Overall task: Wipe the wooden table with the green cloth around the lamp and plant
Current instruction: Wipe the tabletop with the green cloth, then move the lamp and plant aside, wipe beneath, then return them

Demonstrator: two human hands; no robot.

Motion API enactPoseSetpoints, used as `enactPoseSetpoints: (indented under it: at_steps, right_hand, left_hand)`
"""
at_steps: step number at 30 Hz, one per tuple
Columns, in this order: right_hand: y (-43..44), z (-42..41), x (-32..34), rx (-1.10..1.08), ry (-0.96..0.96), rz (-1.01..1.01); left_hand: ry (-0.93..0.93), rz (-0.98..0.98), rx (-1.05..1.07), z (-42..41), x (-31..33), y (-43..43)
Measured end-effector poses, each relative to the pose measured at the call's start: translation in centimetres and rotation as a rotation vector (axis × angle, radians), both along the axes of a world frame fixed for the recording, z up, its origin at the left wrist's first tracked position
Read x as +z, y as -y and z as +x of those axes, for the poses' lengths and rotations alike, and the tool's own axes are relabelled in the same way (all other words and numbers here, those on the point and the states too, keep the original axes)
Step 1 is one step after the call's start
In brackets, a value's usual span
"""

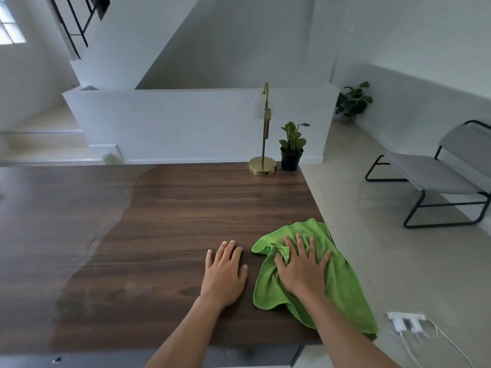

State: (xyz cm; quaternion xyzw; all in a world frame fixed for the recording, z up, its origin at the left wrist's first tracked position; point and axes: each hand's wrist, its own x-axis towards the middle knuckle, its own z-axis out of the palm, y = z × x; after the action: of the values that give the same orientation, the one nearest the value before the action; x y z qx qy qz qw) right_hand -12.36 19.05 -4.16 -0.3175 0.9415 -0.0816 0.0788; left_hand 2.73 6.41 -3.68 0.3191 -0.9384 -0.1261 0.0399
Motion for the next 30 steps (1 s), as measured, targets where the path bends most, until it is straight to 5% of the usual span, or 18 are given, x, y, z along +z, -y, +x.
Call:
enactPoseSetpoints:
  at_steps: [14,20,30]
  right_hand:
    - [5.3,-6.6,0.1,0.033,0.016,0.008]
    - [8.9,-9.1,2.9,-0.09,-0.087,-0.465]
    - [21.6,-17.9,6.7,-0.031,0.101,-0.538]
  left_hand:
    - [-0.005,0.037,-0.043,-7.5,0.4,8.7]
    - [-0.059,0.096,-0.028,-12.2,1.8,13.9]
    - [-0.173,0.163,-0.018,-19.3,2.6,19.0]
